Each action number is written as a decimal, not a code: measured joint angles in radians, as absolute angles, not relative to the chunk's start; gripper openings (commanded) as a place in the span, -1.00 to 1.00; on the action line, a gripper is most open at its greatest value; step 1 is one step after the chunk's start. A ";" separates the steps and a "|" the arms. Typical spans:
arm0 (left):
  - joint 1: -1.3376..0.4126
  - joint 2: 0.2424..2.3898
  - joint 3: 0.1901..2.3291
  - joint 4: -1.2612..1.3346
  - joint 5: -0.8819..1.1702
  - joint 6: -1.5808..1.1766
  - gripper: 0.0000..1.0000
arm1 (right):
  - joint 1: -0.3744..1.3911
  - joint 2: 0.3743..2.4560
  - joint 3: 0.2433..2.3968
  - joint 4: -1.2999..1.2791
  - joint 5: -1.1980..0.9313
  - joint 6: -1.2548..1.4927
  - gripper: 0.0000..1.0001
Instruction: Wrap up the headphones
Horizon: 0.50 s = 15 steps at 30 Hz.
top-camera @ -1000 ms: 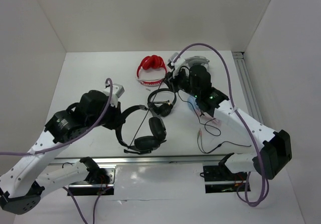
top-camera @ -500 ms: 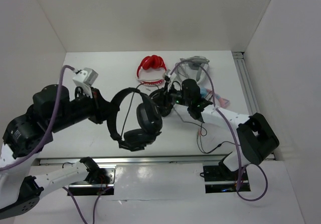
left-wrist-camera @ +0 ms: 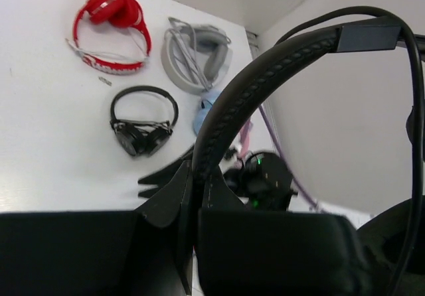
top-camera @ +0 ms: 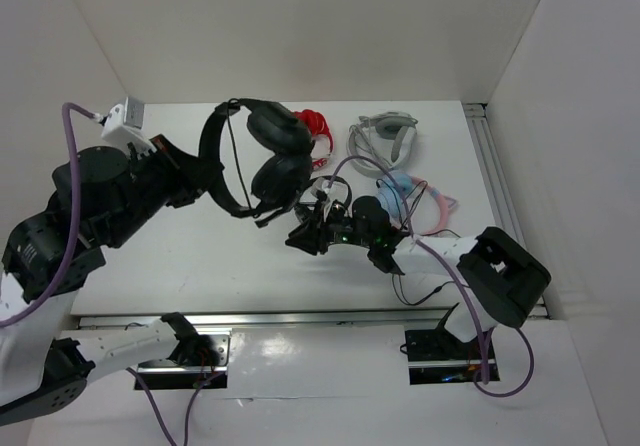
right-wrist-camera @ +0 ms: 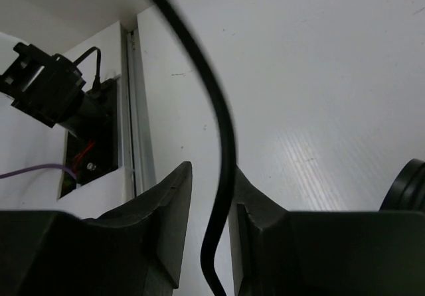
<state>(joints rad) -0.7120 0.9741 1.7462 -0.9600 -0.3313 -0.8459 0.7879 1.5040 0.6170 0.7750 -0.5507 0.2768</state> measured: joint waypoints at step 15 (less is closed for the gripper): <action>-0.538 1.250 1.876 -0.950 -0.476 -0.868 -1.00 | 0.907 1.544 0.470 0.914 -0.521 0.314 -0.23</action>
<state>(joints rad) -0.5377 1.2495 1.8755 -0.9501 -0.4759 -0.8684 0.9073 1.5440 0.4698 0.9142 -0.5205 0.3138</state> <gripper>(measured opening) 0.113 0.371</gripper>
